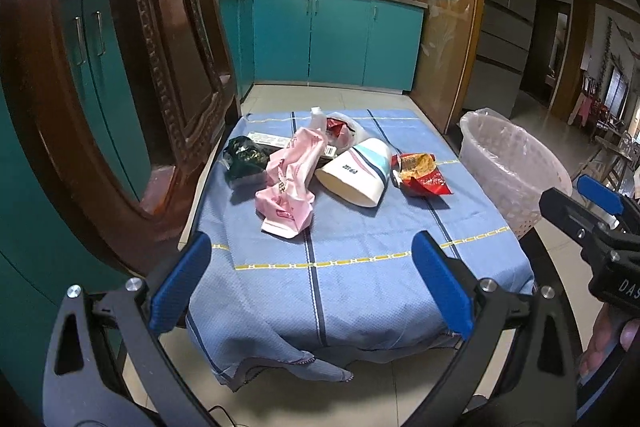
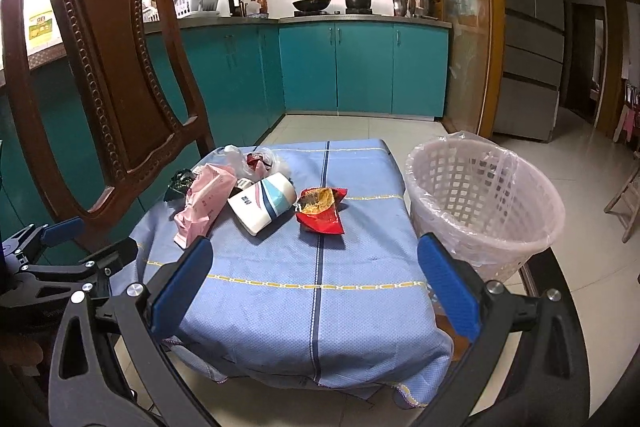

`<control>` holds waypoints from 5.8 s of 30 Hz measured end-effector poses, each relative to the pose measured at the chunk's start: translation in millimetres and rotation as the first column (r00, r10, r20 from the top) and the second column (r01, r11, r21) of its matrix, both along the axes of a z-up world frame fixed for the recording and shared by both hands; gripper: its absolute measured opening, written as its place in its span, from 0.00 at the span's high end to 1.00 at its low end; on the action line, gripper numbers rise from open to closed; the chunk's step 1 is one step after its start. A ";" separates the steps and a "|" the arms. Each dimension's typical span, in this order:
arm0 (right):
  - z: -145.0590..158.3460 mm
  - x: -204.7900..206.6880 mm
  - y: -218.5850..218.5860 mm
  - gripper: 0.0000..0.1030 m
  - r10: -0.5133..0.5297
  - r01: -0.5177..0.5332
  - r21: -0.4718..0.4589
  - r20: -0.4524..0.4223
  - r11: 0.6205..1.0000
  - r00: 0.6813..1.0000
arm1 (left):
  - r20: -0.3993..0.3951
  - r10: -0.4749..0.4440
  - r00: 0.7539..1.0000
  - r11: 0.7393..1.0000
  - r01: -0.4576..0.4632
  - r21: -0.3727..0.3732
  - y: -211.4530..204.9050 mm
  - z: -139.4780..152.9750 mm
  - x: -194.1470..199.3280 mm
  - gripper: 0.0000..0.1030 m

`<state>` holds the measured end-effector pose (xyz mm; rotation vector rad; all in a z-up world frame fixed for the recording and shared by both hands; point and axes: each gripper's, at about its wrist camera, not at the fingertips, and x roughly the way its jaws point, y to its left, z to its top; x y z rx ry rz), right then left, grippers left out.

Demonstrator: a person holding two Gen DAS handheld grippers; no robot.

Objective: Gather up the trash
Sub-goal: 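Return both tools above the table, then grasp the pink plastic bag with the left gripper and lift it, then grasp the white paper strip with the right gripper while the left gripper holds the pink bag, then carry the white paper strip over the basket and open the right gripper, then carry the pink bag over the basket and open the left gripper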

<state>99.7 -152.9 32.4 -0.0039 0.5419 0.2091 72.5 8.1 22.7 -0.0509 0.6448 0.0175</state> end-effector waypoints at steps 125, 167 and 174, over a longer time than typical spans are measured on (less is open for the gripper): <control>16.7 53.1 14.1 0.84 0.213 -0.200 0.101 -0.133 0.974 0.968 | -0.003 0.029 1.000 0.995 -0.029 -0.091 28.7 9.5 55.1 0.86; 29.1 149.2 -180.7 0.36 -0.298 0.297 0.287 -0.041 0.911 0.954 | -0.023 -0.083 0.996 0.996 0.082 -0.034 -2.0 -3.4 53.0 0.86; 61.7 79.2 -199.6 0.11 -0.444 0.368 0.403 0.112 0.838 0.889 | -0.016 -0.216 0.976 0.976 0.215 -0.030 -52.0 5.2 61.6 0.86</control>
